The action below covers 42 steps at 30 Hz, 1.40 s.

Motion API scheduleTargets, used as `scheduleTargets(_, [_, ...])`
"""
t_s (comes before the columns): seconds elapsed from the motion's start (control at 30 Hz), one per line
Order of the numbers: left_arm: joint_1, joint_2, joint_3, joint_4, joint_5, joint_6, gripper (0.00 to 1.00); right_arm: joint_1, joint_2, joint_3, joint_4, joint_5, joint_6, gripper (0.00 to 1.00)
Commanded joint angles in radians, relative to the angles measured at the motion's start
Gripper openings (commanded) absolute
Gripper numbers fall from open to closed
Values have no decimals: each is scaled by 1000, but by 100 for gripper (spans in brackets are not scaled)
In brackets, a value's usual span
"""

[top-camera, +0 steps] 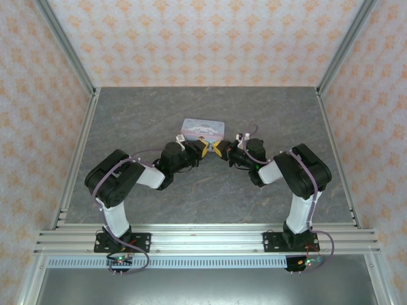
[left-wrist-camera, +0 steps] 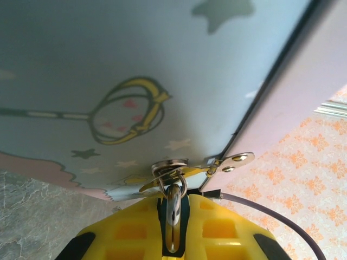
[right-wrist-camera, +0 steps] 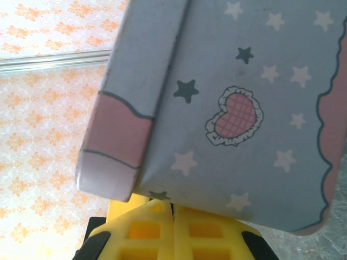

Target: Unlock a padlock with a key

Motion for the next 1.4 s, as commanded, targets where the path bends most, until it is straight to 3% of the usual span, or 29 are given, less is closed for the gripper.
scheduleTargets(0.0, [-85, -63, 12, 169, 205, 23, 0, 69, 9, -4, 45, -36, 3, 0])
scheduleTargets(0.6, [-82, -21, 26, 196, 202, 9, 0, 83, -39, -28, 5, -63, -40, 0])
scheduleTargets(0.8, [-81, -19, 33, 203, 207, 4, 0, 84, -60, -19, -28, -76, -150, 0])
scheduleTargets(1.03, [-81, -11, 42, 200, 209, -1, 0, 93, -166, -17, -236, -44, -392, 0])
scheduleTargets(1.37, [-81, -9, 49, 202, 208, -2, 0, 95, -139, -4, -198, -58, -382, 0])
